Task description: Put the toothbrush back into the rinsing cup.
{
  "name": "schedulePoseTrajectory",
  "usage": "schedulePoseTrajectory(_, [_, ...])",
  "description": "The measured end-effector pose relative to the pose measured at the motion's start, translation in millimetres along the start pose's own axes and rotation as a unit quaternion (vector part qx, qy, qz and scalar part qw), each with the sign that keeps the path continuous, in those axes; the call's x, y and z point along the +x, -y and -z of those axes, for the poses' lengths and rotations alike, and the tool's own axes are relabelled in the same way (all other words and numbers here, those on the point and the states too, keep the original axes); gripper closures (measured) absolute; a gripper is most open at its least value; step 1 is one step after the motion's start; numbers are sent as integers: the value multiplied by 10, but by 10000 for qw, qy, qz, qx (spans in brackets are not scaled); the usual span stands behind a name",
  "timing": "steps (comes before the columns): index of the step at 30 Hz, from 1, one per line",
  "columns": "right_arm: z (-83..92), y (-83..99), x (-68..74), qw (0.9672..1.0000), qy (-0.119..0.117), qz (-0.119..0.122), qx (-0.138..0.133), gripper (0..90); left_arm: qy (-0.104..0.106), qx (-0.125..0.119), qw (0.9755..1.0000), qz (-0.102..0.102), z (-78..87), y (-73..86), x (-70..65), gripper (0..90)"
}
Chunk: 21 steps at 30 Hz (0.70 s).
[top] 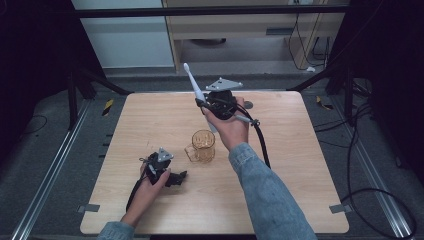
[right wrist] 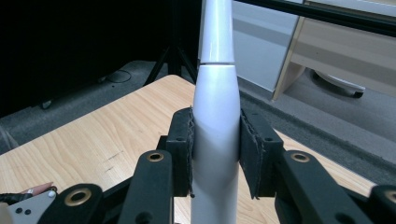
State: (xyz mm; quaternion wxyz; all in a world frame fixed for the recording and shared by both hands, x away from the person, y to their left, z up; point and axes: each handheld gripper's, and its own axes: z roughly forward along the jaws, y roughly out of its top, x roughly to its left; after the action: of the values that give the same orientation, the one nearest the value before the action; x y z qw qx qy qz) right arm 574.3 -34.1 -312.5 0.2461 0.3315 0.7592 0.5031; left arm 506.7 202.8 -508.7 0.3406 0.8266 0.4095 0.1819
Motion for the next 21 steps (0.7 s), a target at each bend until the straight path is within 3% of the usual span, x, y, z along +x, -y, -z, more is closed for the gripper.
schedulePoseTrajectory(7, [-62, 4, 81, 9999, -81, 12, -132, 669, -1, -2, 10000, 0, 0, 0, 0, 0])
schedulePoseTrajectory(21, [-130, 112, 159, 9998, -208, 7, -75, 669, -2, -9, 10000, 6, -2, 0, 0, 0])
